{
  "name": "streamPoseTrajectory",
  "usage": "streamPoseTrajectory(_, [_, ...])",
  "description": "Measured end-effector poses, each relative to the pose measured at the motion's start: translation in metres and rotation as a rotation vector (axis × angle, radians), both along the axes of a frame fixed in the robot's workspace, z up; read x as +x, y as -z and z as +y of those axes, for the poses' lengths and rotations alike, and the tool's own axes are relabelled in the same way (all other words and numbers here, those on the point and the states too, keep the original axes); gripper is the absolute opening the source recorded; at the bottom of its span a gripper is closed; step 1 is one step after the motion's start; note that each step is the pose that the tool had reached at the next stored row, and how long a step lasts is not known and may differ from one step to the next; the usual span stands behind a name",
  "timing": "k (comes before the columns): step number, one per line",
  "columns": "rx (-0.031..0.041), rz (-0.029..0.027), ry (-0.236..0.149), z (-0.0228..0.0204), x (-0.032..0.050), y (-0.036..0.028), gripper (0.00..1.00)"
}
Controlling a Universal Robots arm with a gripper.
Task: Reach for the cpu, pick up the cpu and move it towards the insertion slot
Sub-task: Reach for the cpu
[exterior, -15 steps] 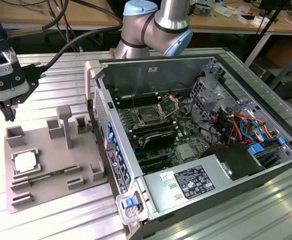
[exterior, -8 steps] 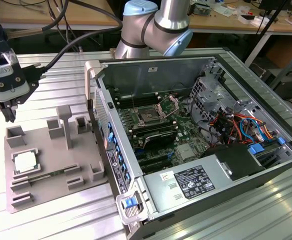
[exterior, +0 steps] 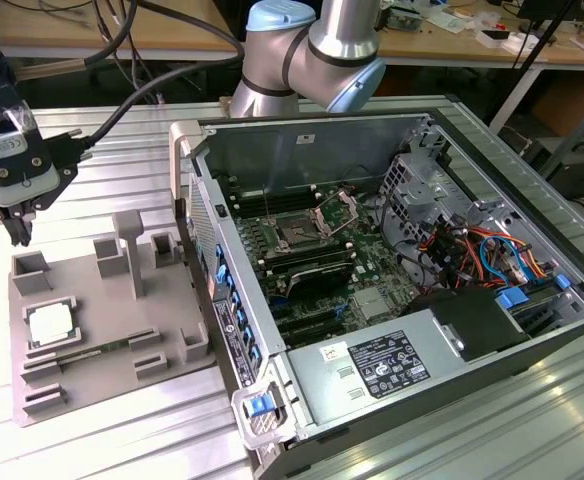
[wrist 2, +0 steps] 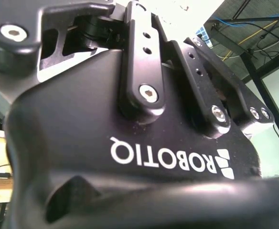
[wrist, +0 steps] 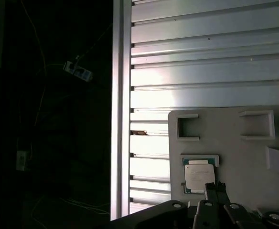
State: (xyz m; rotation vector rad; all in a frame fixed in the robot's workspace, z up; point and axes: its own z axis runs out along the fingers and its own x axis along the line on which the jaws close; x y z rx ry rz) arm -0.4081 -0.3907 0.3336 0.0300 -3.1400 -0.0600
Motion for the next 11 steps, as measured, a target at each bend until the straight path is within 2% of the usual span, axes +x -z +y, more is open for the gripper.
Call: streamPoseTrajectory(11, [0.0000, 0.0000, 0.000, 0.0000, -0.0006, 0.0031, 0.11])
